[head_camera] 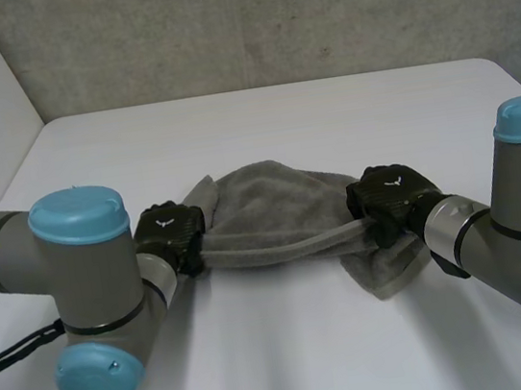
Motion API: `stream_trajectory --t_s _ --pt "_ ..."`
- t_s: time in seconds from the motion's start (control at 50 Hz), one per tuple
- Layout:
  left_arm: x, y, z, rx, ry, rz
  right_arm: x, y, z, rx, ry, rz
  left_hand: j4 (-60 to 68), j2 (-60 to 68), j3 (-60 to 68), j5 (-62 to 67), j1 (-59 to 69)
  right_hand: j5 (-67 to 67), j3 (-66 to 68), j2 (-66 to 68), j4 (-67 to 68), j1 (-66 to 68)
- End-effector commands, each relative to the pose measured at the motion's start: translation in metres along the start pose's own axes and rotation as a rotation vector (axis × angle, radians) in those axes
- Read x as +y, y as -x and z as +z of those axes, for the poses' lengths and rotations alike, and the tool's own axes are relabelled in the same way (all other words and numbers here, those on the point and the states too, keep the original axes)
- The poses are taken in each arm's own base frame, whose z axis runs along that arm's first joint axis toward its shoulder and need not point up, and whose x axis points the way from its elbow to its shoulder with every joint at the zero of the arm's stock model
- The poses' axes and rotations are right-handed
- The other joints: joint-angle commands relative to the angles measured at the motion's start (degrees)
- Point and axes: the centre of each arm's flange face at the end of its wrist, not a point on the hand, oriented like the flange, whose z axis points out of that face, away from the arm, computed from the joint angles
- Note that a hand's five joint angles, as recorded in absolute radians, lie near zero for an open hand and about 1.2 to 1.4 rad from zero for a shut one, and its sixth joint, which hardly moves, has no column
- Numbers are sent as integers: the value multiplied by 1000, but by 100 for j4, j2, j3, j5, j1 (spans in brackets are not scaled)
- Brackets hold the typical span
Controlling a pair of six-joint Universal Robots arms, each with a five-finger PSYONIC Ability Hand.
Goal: Fold the towel.
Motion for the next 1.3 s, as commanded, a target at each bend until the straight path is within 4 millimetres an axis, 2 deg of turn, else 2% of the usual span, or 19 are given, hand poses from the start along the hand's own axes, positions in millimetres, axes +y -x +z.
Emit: stream_trajectory --t_s 0.02,0.16,0.34,0.44,0.5,0.6,0.82,0.96,1.2,1.3 --pt "11 5 -5 -9 54 98 0 0 0 1 1 1 -308 -1187 -284 -1229 -1222 58 -275 130 -429 298" --pt "18 5 -8 -13 77 102 0 3 -1 -8 0 -3 -308 -2065 -284 -2107 -2100 -43 -275 29 -429 197" --pt "2 12 -19 -68 24 92 0 2 -1 -3 1 -2 -308 -2603 -284 -2645 -2638 -430 -275 -358 -429 -190" --pt "-8 15 -24 -91 -12 85 1 1 -1 -1 4 0 -308 -3310 -284 -3352 -3345 -1742 -275 -1670 -429 -1502" --pt "-13 19 -29 -100 -30 79 1 0 -1 7 6 1 -308 -3579 -284 -3621 -3614 -3034 -275 -2963 -429 -2795" --pt "-15 23 -34 -111 -37 75 0 0 -1 9 5 0 -308 -3713 -284 -3755 -3748 -3155 -275 -3083 -429 -2915" --pt "-9 20 -38 -114 -39 83 0 2 -2 5 5 -3 -308 -3411 -284 -3453 -3446 -3155 -275 -3083 -429 -2915" --pt "-7 10 -49 -84 -40 98 1 2 -1 5 5 -3 -308 -1731 -284 -1773 -1766 -3155 -275 -3083 -429 -2915" --pt "-4 4 -59 -62 -37 109 0 3 -1 3 3 -4 -308 -1695 -284 -1737 -1730 -3155 -275 -3083 -429 -2915" --pt "-15 4 -69 -58 -81 103 -1 3 1 4 -18 -8 -308 -1930 -284 -1972 -1965 -3004 -275 -2932 -429 -2764"
